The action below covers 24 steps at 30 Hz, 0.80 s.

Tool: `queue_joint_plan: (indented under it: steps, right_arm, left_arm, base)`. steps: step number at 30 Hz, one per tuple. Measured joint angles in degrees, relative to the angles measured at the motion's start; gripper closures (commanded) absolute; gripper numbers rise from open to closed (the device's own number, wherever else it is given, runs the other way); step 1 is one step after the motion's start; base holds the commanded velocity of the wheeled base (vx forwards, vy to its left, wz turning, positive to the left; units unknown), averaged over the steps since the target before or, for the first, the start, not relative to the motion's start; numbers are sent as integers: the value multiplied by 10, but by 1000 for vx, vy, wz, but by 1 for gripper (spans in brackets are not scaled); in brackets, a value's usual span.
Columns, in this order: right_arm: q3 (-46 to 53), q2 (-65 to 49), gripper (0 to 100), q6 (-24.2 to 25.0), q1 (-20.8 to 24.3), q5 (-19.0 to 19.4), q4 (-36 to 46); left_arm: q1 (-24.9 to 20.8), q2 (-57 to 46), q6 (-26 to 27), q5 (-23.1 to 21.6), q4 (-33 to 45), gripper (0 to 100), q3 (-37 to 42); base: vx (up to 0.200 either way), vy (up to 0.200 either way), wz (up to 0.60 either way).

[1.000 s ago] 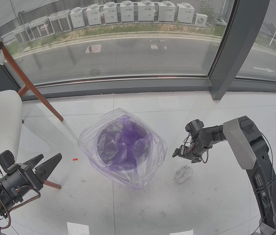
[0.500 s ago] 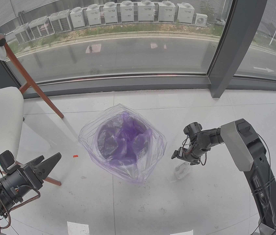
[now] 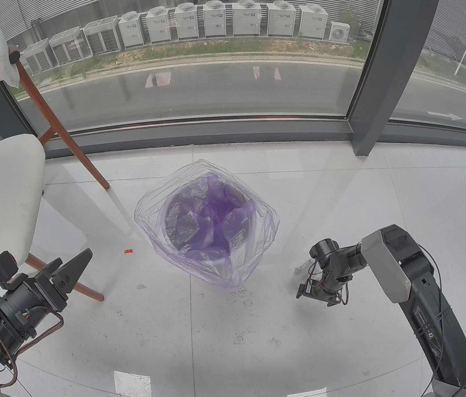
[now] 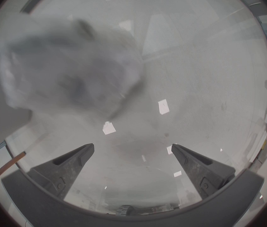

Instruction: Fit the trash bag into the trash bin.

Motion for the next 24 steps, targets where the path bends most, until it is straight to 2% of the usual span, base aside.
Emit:
queue_joint_plan:
  steps: [6, 8, 12, 15, 20, 22, 24]
  right_arm:
    - [0, 15, 0, 92, 2, 21, 34]
    - [0, 9, 0, 97, 4, 29, 53]
    - [0, -23, 0, 98, 8, 69, 172]
    - [0, -49, 0, 79, 12, 102, 262]
    - [0, -129, 0, -29, 19, 179, 466]
    - [3, -167, 0, -64, 22, 199, 519]
    - [16, -206, 0, -82, 24, 202, 552]
  left_arm:
    - [0, -12, -1, 8, 1, 0, 0]
    - [0, -14, -1, 8, 1, 0, 0]
    - [0, -15, -2, 9, 2, 0, 0]
    - [0, -16, -2, 9, 2, 0, 0]
    - [0, -17, -2, 9, 2, 0, 0]
    - [0, -17, -2, 9, 2, 0, 0]
    - [0, -16, -2, 9, 2, 0, 0]
  base:
    - [0, 0, 0]
    - [0, 0, 0]
    - [0, 0, 0]
    - [0, 0, 0]
    - [0, 0, 0]
    - [0, 0, 0]
    - [0, 0, 0]
